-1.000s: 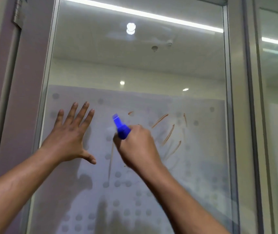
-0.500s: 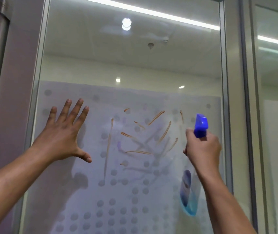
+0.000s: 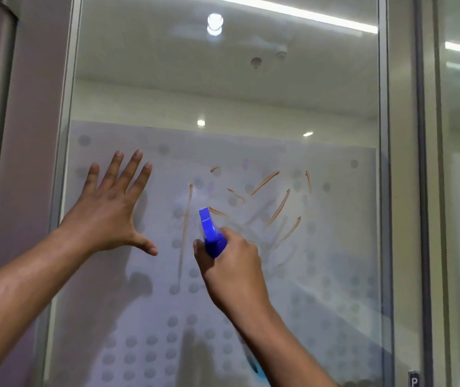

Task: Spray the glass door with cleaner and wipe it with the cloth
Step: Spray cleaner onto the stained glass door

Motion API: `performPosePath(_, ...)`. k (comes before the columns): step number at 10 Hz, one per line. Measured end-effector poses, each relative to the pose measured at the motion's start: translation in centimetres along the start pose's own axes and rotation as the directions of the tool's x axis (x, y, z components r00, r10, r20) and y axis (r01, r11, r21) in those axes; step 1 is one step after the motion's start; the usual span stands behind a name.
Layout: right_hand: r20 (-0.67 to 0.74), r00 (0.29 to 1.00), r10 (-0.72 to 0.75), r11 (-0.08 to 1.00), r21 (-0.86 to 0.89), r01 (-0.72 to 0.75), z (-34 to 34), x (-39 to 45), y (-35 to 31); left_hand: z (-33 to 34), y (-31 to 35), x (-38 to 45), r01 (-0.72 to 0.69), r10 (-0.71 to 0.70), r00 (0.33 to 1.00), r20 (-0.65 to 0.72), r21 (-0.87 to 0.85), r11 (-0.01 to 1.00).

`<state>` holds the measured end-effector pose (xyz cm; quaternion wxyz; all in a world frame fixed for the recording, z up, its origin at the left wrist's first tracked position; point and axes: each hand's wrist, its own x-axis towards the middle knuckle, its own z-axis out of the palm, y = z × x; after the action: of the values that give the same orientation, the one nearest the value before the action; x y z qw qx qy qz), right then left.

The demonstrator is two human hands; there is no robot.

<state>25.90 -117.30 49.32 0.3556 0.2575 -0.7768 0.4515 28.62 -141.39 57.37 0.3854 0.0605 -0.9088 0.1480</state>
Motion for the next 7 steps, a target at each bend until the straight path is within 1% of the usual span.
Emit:
performPosePath(1, -0.006, 1.0, -0.01, 1.0, -0.014, 0.01, -0.1, -0.4, 0.9, 0.1, 0.1, -0.2, 0.003, -0.003, 1.0, 0.004, -0.002, 1.0)
performPosePath(2, -0.123, 0.992, 0.041, 0.998, 0.05, -0.035, -1.2, 0.0, 2.6, -0.1, 0.1, -0.1, -0.001, 0.001, 1.0, -0.002, 0.019, 1.0)
performPosePath(3, -0.336, 0.926, 0.17, 0.966, 0.242, -0.089, -3.8, 1.0, 4.5, -0.1, 0.1, 0.0, 0.001, -0.001, 1.0, -0.004, 0.022, 1.0)
performPosePath(4, -0.43, 0.837, 0.338, 0.916, 0.353, -0.189, -7.0, 1.7, 6.4, -0.1, 0.1, 0.0, -0.004, 0.004, 1.0, -0.008, 0.023, 1.0)
performPosePath(5, -0.387, 0.801, 0.456, 0.849, 0.458, -0.262, -8.9, 1.3, 8.1, 0.0, 0.1, 0.0, -0.003, 0.003, 1.0, -0.01, 0.019, 1.0)
performPosePath(6, -0.304, 0.809, 0.503, 0.795, 0.53, -0.295, -8.8, 0.6, 8.4, 0.0, 0.1, 0.0, -0.003, 0.004, 1.0, -0.01, 0.022, 1.0)
performPosePath(7, -0.259, 0.856, 0.448, 0.811, 0.521, -0.267, -7.2, -0.2, 7.2, 0.0, 0.1, 0.0, -0.004, 0.004, 1.0, -0.005, 0.022, 1.0)
